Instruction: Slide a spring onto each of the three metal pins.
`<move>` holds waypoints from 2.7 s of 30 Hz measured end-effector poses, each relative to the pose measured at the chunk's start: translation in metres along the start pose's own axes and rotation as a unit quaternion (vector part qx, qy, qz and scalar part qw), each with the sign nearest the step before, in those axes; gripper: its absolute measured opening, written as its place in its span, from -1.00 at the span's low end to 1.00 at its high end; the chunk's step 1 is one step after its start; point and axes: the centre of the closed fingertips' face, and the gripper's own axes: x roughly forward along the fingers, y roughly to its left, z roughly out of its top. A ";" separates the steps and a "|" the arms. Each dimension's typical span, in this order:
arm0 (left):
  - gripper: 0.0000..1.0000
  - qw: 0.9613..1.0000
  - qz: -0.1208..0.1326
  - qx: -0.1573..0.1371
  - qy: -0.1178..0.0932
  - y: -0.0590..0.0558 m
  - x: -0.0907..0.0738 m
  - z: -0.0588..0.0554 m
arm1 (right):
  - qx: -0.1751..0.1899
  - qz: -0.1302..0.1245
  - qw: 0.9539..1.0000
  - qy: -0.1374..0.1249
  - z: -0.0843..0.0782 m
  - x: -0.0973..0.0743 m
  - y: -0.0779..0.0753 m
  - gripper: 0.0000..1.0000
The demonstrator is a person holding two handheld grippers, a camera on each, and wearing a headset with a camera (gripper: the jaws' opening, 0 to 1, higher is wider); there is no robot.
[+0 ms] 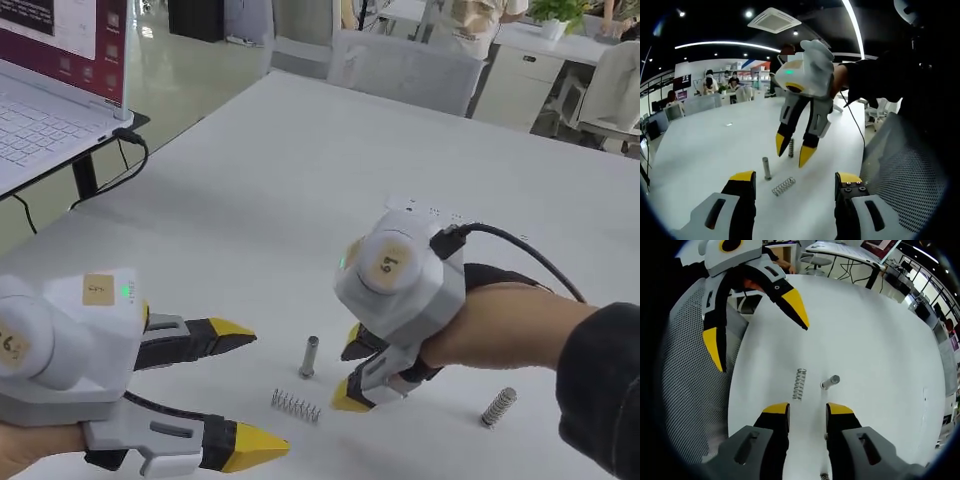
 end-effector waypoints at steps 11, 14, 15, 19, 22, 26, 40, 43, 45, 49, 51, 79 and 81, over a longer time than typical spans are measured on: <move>0.18 1.000 0.002 -0.001 0.000 0.000 -0.001 -0.001 | -0.007 0.014 1.000 0.004 0.006 0.014 0.013 -0.58; 0.18 1.000 0.002 -0.002 0.000 0.000 -0.001 -0.001 | -0.005 0.014 1.000 0.008 0.006 0.018 0.015 -0.61; 0.18 1.000 0.002 -0.002 0.000 0.000 -0.001 -0.001 | -0.002 0.015 1.000 0.009 0.007 0.020 0.015 -0.62; 0.17 1.000 0.003 -0.003 -0.001 0.001 -0.001 -0.002 | 0.009 0.014 1.000 0.016 0.004 0.025 0.014 -0.63; 0.17 1.000 0.003 -0.004 -0.001 0.002 -0.001 -0.003 | 0.012 0.014 0.999 0.026 0.000 0.030 0.015 -0.65; 0.17 1.000 0.003 -0.004 0.000 0.002 -0.001 -0.004 | 0.021 0.014 0.999 0.031 -0.004 0.036 0.014 -0.68; 0.16 1.000 0.003 -0.006 0.001 0.001 0.000 -0.004 | 0.023 0.017 0.999 0.041 -0.008 0.045 0.014 -0.72; 0.16 1.000 0.003 -0.006 0.001 0.002 0.000 -0.005 | 0.022 0.016 0.999 0.042 -0.008 0.046 0.014 -0.74; 0.15 1.000 0.003 -0.006 0.002 0.002 0.000 -0.005 | 0.025 0.017 0.999 0.042 -0.008 0.047 0.014 -0.76; 0.15 1.000 0.002 -0.006 0.003 0.000 0.000 -0.005 | 0.031 0.017 0.998 0.043 -0.008 0.047 0.013 -0.78; 0.15 1.000 0.002 -0.006 0.003 0.001 0.000 -0.005 | 0.032 0.015 0.998 0.044 -0.009 0.047 0.012 -0.81; -0.01 1.000 -0.011 0.008 0.012 -0.001 0.000 -0.005 | 0.026 0.023 0.999 0.010 0.003 0.003 0.027 -0.83; -0.02 1.000 -0.012 0.011 0.010 -0.001 0.000 -0.003 | 0.024 0.024 0.999 0.005 0.005 -0.004 0.028 -0.83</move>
